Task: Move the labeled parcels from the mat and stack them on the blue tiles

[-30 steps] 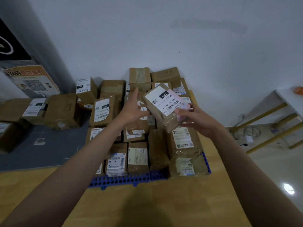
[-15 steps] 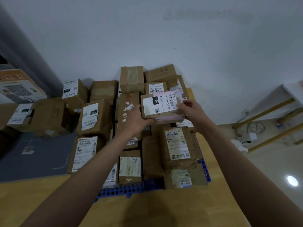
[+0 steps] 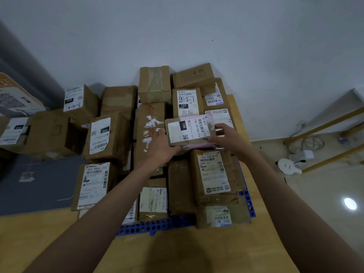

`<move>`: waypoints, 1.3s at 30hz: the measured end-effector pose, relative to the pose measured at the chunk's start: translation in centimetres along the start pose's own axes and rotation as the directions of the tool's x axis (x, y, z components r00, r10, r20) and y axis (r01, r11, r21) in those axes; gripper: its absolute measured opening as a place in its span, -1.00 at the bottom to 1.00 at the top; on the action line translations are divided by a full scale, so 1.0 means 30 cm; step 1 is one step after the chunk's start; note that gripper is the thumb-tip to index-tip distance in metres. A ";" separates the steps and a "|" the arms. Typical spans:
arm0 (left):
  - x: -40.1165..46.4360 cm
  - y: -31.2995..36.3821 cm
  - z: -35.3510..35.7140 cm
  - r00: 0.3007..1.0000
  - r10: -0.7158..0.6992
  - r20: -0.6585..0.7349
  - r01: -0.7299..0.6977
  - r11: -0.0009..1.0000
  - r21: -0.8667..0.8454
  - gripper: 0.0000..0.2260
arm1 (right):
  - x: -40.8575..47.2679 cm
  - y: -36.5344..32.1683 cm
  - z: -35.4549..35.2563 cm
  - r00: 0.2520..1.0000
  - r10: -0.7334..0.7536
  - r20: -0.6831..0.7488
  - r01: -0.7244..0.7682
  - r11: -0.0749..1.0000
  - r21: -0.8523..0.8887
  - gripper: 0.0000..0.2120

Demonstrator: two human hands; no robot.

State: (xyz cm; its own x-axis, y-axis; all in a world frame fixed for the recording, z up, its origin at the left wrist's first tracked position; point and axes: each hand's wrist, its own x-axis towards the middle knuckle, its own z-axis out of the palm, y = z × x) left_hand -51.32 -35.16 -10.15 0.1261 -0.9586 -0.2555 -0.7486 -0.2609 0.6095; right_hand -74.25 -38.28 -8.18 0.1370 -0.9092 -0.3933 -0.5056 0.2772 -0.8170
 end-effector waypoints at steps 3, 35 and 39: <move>0.014 -0.020 0.000 1.000 -0.003 0.018 0.002 0.999 0.039 -0.40 | 0.011 0.012 0.017 1.000 0.030 -0.004 -0.030 0.999 -0.034 -0.59; -0.034 -0.069 -0.022 0.966 0.137 0.217 -0.211 0.906 0.367 -0.32 | -0.023 -0.046 0.122 0.982 -0.010 -0.189 -0.093 0.846 -0.526 -0.68; -0.068 -0.045 -0.052 0.964 0.123 0.234 -0.196 0.927 0.320 -0.31 | -0.112 -0.043 0.129 0.981 -0.097 -0.166 -0.019 0.811 -0.585 -0.57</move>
State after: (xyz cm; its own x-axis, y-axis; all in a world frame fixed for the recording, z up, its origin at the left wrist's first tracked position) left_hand -49.55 -33.05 -9.27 -0.1229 -0.9296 -0.3474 -0.9270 -0.0175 0.3746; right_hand -70.76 -34.38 -7.44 0.0422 -0.9707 -0.2365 -0.9108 0.0599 -0.4085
